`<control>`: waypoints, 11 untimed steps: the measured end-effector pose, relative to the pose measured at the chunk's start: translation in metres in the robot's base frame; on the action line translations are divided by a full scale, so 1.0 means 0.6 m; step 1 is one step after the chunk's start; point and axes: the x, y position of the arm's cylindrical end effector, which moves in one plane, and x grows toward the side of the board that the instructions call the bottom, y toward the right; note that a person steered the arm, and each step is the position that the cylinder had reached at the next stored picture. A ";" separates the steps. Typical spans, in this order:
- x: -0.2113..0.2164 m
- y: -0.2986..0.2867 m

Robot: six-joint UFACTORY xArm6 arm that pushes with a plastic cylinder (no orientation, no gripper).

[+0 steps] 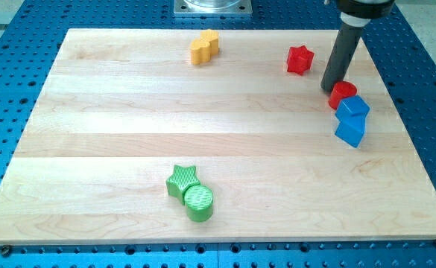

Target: Place the red star in between the heart and red circle

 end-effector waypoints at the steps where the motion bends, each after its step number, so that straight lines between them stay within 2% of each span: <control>1: -0.031 -0.053; 2: -0.015 -0.153; 3: -0.009 -0.074; 4: -0.063 -0.028; 5: -0.106 0.005; 6: -0.120 0.003; 7: -0.141 -0.114; 8: -0.114 -0.233; 10: -0.113 -0.078; 11: -0.062 -0.074</control>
